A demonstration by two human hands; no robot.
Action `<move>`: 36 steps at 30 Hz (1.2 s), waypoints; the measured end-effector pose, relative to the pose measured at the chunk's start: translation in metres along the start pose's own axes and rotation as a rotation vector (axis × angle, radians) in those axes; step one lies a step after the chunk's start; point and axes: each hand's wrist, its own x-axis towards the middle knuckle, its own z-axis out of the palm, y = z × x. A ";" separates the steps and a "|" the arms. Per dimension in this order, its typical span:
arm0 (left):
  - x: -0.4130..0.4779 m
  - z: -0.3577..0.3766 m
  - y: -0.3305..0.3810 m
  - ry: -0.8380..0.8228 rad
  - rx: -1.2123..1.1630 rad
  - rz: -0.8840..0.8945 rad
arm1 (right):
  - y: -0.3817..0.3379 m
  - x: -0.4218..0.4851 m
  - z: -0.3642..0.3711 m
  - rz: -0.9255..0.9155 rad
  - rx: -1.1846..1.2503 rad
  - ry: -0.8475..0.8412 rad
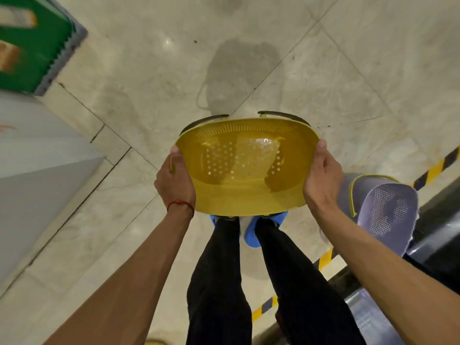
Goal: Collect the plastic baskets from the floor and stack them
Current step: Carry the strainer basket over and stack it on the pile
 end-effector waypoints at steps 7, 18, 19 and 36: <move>-0.083 -0.115 0.046 0.114 -0.144 -0.060 | -0.085 -0.084 -0.071 -0.140 -0.044 -0.015; -0.218 -0.248 0.044 0.404 -0.354 -0.288 | -0.186 -0.188 -0.143 -0.474 -0.138 -0.242; -0.232 -0.257 0.042 0.426 -0.372 -0.307 | -0.191 -0.198 -0.149 -0.510 -0.162 -0.268; -0.398 -0.419 -0.122 0.797 -0.708 -0.699 | -0.227 -0.446 -0.123 -0.967 -0.496 -0.736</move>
